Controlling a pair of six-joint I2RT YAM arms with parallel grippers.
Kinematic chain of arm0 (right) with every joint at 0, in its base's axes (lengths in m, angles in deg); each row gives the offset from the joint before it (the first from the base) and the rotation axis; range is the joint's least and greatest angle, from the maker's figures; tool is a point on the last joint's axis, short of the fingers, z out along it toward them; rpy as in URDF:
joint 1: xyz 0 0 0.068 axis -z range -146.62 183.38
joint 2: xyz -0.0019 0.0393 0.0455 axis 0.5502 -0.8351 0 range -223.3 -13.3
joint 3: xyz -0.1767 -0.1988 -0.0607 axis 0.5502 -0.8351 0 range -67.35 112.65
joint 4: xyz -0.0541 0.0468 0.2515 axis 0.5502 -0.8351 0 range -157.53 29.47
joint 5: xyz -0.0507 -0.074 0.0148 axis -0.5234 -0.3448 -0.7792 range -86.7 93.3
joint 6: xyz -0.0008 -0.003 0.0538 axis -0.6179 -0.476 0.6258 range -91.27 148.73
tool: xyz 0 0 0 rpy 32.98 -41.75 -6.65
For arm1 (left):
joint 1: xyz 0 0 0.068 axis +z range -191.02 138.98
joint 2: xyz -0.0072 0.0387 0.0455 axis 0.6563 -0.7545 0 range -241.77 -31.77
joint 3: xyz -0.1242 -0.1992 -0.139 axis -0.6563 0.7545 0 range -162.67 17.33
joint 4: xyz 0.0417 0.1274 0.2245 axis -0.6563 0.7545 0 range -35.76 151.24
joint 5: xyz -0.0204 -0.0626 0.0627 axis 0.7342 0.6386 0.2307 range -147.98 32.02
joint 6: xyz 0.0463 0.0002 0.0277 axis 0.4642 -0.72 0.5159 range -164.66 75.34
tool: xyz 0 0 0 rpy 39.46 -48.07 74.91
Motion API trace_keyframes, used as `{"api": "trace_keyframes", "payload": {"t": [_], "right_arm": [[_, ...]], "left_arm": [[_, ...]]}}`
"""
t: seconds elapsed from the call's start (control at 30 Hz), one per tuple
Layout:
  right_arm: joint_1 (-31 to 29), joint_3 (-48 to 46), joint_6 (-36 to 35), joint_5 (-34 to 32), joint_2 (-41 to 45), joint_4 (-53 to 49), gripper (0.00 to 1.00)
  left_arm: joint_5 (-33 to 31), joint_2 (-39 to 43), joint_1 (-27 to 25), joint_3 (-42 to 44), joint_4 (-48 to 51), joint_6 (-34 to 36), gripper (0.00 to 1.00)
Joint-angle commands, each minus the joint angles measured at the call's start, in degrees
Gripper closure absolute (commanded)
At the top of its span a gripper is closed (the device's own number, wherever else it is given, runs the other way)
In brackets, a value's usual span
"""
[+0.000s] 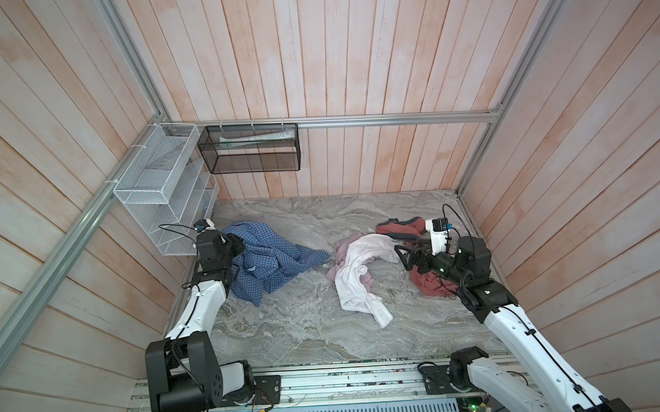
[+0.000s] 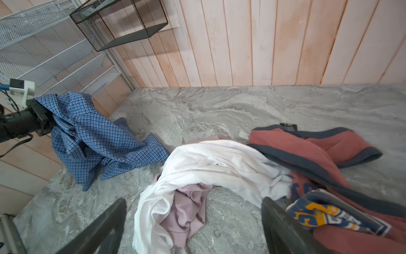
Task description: Pick out a specific cloth from the pile
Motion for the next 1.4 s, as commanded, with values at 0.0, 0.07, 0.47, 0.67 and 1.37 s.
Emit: {"api": "trace_keyframes", "payload": {"t": [0.0,0.07,0.47,0.67,1.37], "right_arm": [[-3.4,-1.3,3.5,2.4,-2.2,4.0,0.11],[-7.7,-1.4,4.4,0.5,-4.4,5.5,0.13],[-27.7,2.1,14.6,-2.0,-22.7,14.6,0.29],[-32.4,6.6,18.0,-1.5,-34.1,16.8,0.33],[-17.8,6.0,13.0,-22.0,-35.5,-0.5,0.44]], "left_arm": [[-4.1,-3.2,0.1,1.0,3.8,4.1,1.0],[-3.7,-5.2,0.1,1.1,4.8,4.8,1.0],[0.6,-10.2,2.1,3.1,2.6,-1.0,1.0],[3.5,-14.2,2.2,0.9,4.4,-1.1,0.89],[5.4,-16.1,2.2,0.8,4.7,-1.0,0.84]]}}
